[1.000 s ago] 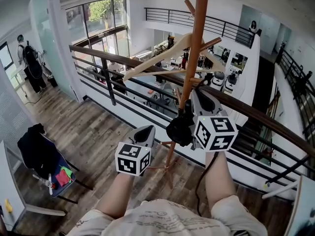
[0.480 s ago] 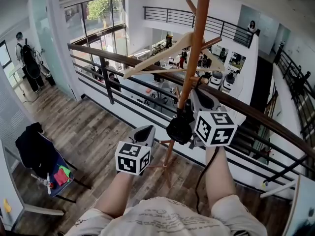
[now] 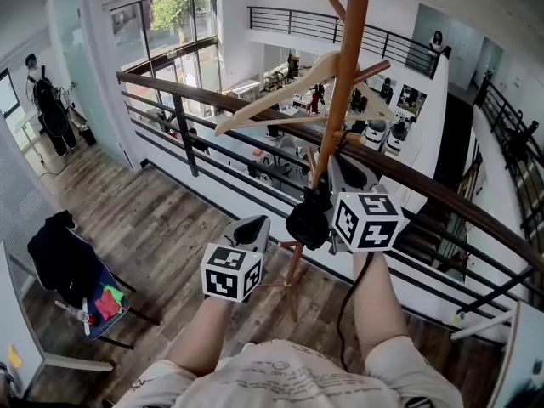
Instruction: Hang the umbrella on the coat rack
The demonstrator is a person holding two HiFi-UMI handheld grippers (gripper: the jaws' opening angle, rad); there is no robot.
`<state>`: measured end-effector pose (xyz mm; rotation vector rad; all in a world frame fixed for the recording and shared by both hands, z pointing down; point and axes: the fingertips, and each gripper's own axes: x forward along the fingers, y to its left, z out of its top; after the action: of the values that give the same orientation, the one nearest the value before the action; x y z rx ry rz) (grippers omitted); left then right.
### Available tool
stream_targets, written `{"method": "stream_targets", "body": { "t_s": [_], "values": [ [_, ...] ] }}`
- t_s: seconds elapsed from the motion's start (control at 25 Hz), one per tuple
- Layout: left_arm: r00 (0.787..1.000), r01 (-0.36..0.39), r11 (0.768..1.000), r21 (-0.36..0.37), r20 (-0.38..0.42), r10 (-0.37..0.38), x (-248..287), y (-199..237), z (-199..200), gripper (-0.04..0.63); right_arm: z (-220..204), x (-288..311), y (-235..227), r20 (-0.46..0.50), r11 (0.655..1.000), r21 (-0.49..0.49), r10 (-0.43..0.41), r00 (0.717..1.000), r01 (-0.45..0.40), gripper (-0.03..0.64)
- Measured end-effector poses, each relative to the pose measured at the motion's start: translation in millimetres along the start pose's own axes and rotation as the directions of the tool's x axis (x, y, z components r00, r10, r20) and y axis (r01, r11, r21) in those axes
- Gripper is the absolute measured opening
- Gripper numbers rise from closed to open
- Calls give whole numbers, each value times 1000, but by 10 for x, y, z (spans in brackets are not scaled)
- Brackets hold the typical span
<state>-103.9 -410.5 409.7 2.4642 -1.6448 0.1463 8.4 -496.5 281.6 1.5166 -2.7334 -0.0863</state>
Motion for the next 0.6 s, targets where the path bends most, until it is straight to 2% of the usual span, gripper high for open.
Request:
{"method": "stream_targets", "body": {
  "t_s": [0.24, 0.36, 0.6],
  "values": [
    [1000, -6, 1000, -5, -5, 6, 44, 88, -8, 5, -27, 101, 65, -5, 1000, -29, 4, 1000, -4, 3],
    [1000, -4, 1000, -4, -6, 4, 81, 110, -20, 5, -98, 149, 42, -31, 998, -61, -22, 999, 20, 3],
    [1000, 12, 1000, -3, -15, -12, 130, 87, -35, 5, -166, 138, -82, -35, 998, -29, -60, 998, 59, 3]
  ]
}}
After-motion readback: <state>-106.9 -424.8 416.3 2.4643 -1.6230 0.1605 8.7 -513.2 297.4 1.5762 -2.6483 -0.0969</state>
